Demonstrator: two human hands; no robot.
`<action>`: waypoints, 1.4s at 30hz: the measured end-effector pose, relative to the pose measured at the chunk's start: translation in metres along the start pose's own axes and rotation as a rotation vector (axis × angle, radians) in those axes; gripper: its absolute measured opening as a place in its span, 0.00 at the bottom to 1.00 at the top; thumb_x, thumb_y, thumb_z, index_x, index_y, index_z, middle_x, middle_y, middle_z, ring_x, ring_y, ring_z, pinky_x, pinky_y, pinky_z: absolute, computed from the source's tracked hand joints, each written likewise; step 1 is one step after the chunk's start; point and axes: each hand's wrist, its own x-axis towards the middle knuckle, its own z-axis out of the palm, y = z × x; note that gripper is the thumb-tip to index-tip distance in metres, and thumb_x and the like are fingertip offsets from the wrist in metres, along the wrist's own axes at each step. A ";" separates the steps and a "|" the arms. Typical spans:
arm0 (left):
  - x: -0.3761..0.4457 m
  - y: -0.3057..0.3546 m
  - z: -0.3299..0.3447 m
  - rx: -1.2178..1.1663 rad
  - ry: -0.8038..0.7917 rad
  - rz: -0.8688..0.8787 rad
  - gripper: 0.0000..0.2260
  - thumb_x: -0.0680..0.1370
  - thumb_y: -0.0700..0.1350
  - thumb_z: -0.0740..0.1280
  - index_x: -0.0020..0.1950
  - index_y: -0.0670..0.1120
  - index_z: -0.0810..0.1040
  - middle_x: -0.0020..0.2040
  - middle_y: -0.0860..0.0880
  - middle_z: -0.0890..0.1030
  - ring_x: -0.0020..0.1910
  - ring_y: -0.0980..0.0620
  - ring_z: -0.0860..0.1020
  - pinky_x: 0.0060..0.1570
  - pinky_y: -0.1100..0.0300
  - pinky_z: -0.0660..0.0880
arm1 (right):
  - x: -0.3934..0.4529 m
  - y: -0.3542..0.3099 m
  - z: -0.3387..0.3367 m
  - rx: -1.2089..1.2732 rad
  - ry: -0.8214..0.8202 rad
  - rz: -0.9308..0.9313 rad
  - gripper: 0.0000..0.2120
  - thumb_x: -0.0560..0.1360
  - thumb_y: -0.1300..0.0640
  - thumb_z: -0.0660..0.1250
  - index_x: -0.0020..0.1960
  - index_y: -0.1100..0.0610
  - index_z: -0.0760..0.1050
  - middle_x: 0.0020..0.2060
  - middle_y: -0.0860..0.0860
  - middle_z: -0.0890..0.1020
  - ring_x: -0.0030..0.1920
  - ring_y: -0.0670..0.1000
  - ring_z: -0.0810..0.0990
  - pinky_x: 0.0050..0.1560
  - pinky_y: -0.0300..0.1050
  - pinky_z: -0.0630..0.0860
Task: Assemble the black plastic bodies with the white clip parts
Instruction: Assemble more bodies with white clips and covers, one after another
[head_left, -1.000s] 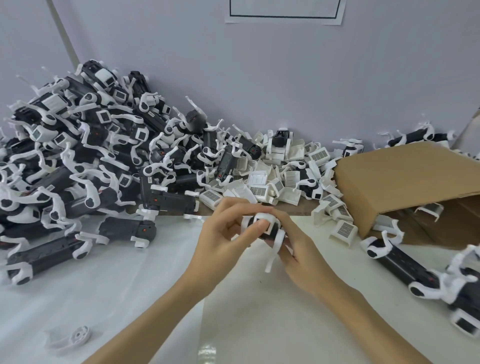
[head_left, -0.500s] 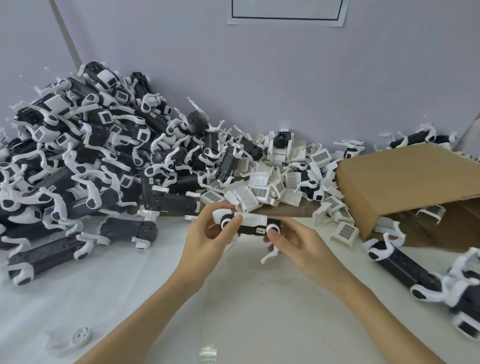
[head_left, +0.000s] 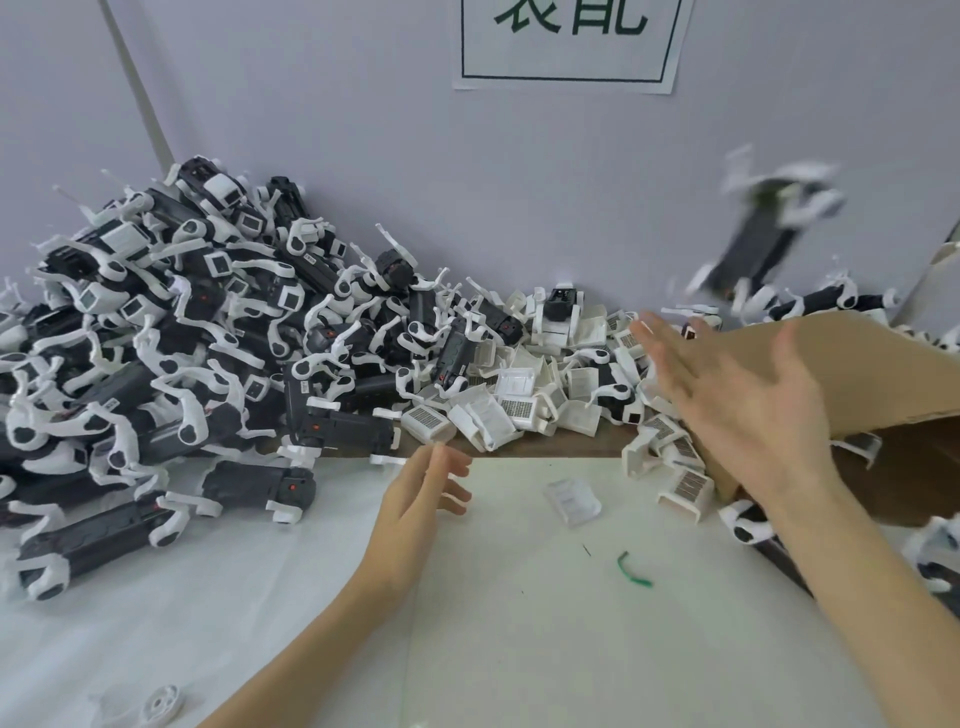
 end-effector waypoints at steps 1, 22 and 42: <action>-0.001 0.000 0.000 0.022 -0.010 0.001 0.21 0.85 0.60 0.58 0.55 0.44 0.81 0.54 0.46 0.82 0.51 0.41 0.81 0.51 0.54 0.81 | 0.001 -0.007 -0.001 0.033 -0.025 0.010 0.40 0.80 0.35 0.64 0.80 0.59 0.57 0.76 0.68 0.69 0.76 0.68 0.70 0.73 0.56 0.73; 0.158 0.011 0.011 1.141 0.036 -0.007 0.07 0.83 0.34 0.63 0.52 0.35 0.81 0.55 0.38 0.82 0.49 0.43 0.79 0.49 0.52 0.77 | -0.043 0.080 -0.052 -0.313 0.334 0.263 0.20 0.77 0.47 0.70 0.62 0.60 0.84 0.47 0.56 0.83 0.42 0.53 0.82 0.42 0.45 0.82; 0.007 0.065 0.010 0.294 -0.253 0.342 0.12 0.81 0.28 0.68 0.50 0.43 0.87 0.47 0.55 0.84 0.46 0.51 0.84 0.51 0.64 0.79 | -0.047 0.106 -0.022 -0.299 0.262 0.400 0.29 0.79 0.45 0.68 0.75 0.57 0.67 0.64 0.71 0.79 0.64 0.66 0.81 0.65 0.57 0.76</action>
